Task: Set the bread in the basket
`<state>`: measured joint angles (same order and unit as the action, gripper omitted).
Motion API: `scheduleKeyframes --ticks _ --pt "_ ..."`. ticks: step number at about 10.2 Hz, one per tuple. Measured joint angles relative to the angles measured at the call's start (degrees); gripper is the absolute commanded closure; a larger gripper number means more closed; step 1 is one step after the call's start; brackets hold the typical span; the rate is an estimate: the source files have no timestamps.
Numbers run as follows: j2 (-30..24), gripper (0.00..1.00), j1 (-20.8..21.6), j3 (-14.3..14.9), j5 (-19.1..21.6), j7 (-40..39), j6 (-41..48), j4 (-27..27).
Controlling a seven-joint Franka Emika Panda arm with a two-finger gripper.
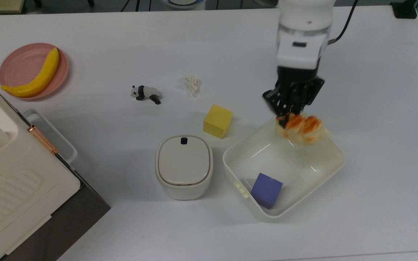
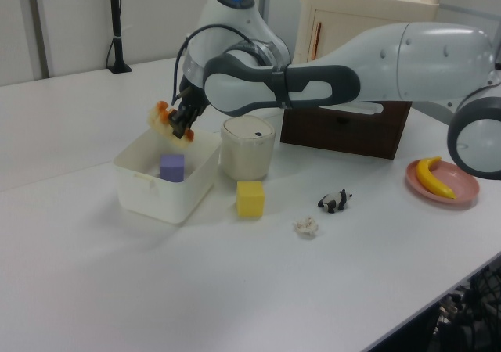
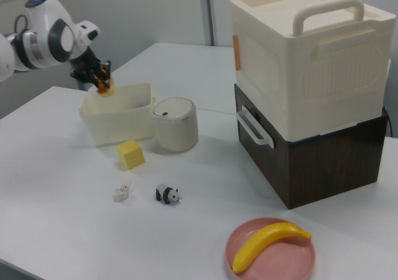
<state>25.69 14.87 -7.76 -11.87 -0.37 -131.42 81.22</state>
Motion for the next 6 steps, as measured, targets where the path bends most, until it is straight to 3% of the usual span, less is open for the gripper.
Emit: scheduleKeyframes --ticks 1,2,5,6 --pt "0.9 0.24 -1.0 0.1 0.0 0.0 -1.6 0.0" --pt "1.3 0.07 -1.4 0.2 0.0 0.0 -2.3 0.0" --pt "0.2 0.07 -1.5 0.3 0.0 0.7 -2.3 -0.2" --pt "-1.3 0.0 -1.8 0.3 0.0 0.8 -0.7 0.0"
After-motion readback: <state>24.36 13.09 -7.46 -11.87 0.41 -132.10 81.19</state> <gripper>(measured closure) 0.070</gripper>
